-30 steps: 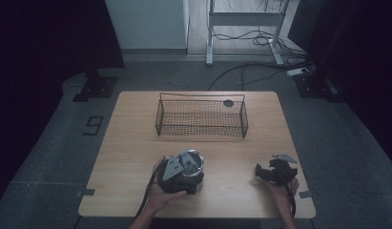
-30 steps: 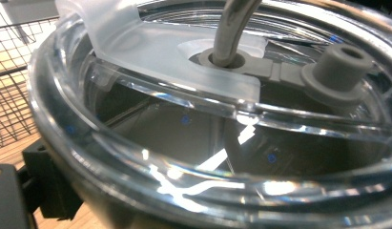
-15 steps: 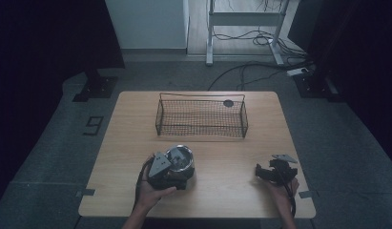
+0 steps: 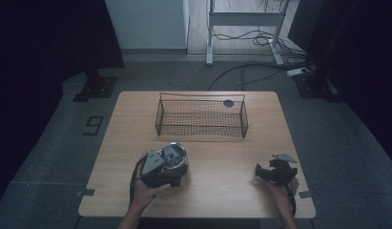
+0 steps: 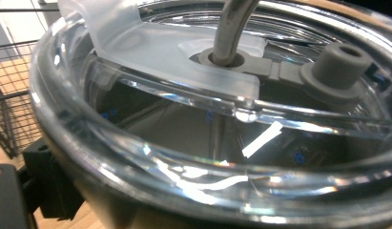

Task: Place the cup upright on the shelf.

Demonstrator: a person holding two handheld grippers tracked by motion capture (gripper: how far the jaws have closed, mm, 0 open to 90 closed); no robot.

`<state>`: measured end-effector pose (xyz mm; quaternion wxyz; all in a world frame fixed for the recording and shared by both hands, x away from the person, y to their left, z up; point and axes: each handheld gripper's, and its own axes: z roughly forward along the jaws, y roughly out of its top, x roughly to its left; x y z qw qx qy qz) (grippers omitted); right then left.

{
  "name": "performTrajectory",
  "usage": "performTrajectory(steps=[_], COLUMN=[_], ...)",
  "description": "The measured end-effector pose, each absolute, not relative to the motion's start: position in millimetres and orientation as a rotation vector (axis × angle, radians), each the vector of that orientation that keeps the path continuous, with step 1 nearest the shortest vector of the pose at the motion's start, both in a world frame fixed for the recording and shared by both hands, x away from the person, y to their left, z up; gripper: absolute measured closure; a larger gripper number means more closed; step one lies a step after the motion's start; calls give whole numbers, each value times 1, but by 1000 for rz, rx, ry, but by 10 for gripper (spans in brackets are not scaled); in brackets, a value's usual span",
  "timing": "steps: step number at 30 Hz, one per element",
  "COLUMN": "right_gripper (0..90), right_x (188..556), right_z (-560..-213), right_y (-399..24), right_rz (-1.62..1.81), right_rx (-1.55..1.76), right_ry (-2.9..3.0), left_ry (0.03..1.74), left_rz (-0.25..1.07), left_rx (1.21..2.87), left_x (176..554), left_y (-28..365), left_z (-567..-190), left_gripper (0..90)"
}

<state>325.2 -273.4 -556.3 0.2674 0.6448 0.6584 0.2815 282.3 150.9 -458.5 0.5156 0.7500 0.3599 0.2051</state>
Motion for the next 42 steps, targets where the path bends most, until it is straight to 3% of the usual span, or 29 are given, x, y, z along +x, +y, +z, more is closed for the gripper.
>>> performTrajectory(steps=[42], right_gripper=[22], right_x=[325], right_z=[-556], right_y=[-274], right_rz=[762], right_rx=[1740], right_ry=[1767], left_ry=[924], left_rz=[518], left_rx=[1764], left_x=[322], left_y=[168], left_z=[-424], left_gripper=[39])
